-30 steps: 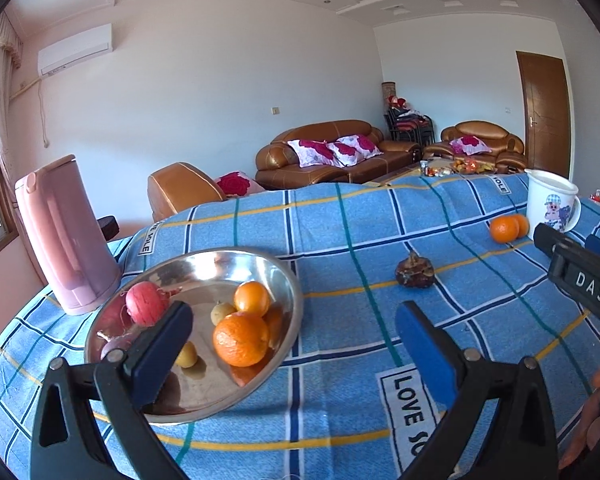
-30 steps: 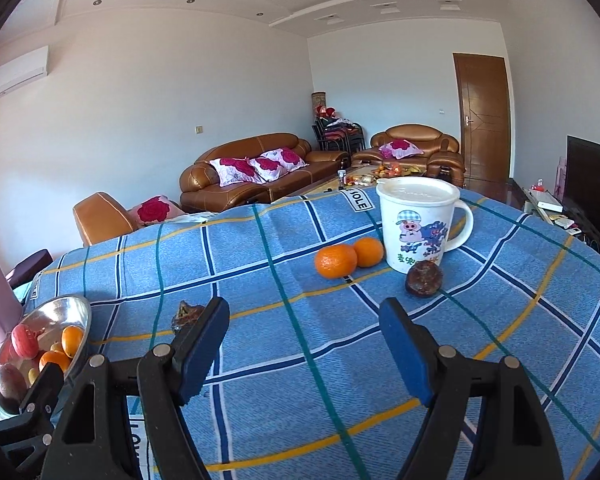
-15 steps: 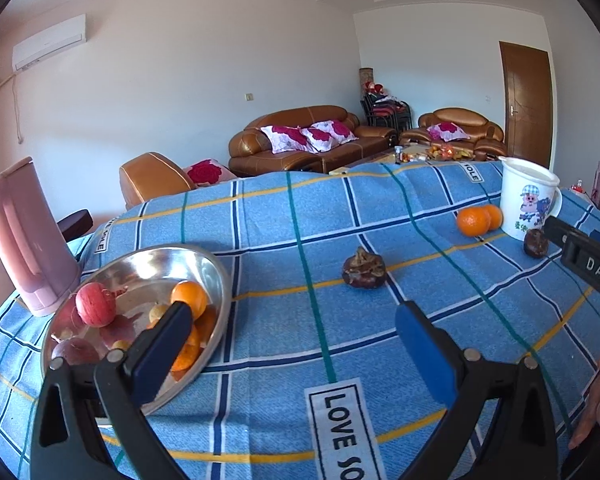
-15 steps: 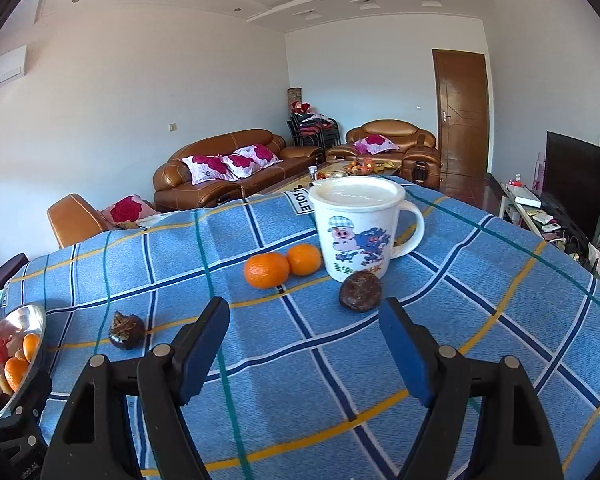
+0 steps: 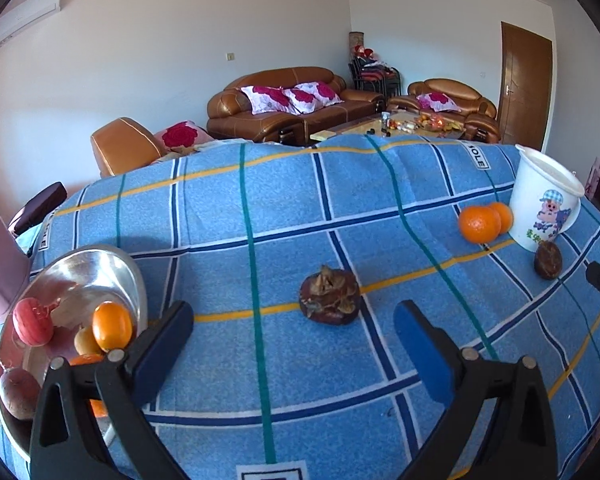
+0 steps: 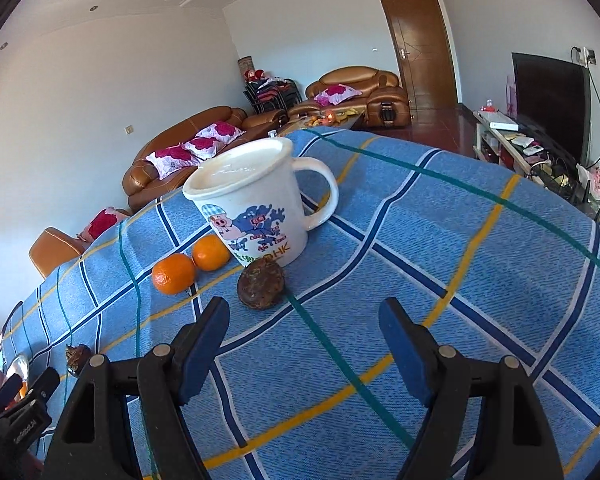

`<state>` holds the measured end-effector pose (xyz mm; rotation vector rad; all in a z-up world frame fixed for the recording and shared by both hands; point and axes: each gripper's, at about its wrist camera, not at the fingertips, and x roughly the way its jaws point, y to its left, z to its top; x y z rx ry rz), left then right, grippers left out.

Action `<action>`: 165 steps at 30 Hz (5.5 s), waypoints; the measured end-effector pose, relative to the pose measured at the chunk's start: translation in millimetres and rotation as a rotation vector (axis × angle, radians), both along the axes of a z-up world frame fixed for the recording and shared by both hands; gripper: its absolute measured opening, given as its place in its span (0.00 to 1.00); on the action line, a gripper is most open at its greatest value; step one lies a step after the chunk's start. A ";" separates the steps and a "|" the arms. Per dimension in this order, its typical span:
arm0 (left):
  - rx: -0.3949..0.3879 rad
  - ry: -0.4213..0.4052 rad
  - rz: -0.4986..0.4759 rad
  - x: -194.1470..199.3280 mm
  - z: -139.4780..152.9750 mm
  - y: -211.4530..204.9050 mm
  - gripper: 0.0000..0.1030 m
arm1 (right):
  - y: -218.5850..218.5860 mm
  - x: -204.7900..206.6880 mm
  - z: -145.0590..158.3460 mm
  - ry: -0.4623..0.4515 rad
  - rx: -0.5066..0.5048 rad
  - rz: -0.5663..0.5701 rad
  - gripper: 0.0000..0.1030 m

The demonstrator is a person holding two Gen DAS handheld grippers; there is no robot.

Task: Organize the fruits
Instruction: 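Move the left tool toward a brown mangosteen while the right tool approaches another, then grasp the brown mangosteen with the left tool while the right tool grasps another, then carry both brown mangosteens in the tools over the steel bowl, then open the left tool in the bowl while the right tool releases its mangosteen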

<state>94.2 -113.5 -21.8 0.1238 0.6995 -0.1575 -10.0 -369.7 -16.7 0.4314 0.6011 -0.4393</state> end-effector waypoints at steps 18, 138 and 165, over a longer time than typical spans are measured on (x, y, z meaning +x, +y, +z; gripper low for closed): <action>-0.040 0.215 0.010 51.4 -34.8 -17.3 0.61 | 3.1 95.6 -19.4 0.262 -0.077 0.152 0.61; -0.107 -0.177 0.151 -87.4 22.8 194.3 0.44 | 314.5 7.2 23.3 -0.093 -0.451 0.467 0.42; -0.161 -0.082 0.341 -33.8 8.1 291.7 0.44 | 403.8 106.7 2.9 -0.023 -0.262 0.714 0.42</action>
